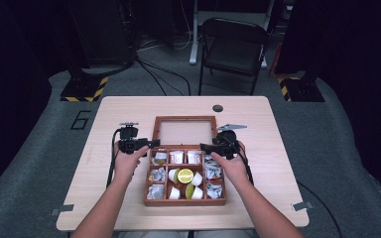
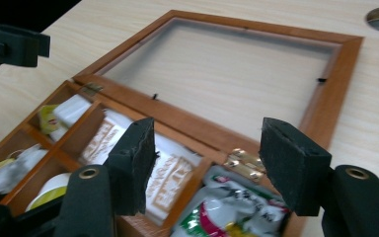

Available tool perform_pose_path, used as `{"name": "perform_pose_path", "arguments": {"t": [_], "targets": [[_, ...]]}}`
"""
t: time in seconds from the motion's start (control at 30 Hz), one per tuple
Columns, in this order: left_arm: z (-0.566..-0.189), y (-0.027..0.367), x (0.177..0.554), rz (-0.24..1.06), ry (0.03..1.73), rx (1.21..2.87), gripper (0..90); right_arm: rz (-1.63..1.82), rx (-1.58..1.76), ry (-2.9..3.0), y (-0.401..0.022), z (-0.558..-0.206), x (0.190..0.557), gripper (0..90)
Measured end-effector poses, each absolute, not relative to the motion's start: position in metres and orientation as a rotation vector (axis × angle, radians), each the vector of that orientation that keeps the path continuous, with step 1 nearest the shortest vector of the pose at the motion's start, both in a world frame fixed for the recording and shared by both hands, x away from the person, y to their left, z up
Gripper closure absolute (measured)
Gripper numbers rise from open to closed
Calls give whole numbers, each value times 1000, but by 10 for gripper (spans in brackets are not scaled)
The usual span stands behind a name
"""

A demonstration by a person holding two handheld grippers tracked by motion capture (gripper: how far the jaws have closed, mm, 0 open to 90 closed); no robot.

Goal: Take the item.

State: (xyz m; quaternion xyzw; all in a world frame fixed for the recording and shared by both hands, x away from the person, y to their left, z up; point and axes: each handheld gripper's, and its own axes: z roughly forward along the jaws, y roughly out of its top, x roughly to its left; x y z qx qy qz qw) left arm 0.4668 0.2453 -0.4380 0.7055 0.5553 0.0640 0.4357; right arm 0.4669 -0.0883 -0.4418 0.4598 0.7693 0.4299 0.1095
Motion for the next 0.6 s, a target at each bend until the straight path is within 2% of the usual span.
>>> {"name": "perform_pose_path", "arguments": {"t": [0.6], "targets": [[-429,253,436,150,1311,1724,333,1305,1228,2370,-66,-449,428,387]]}}
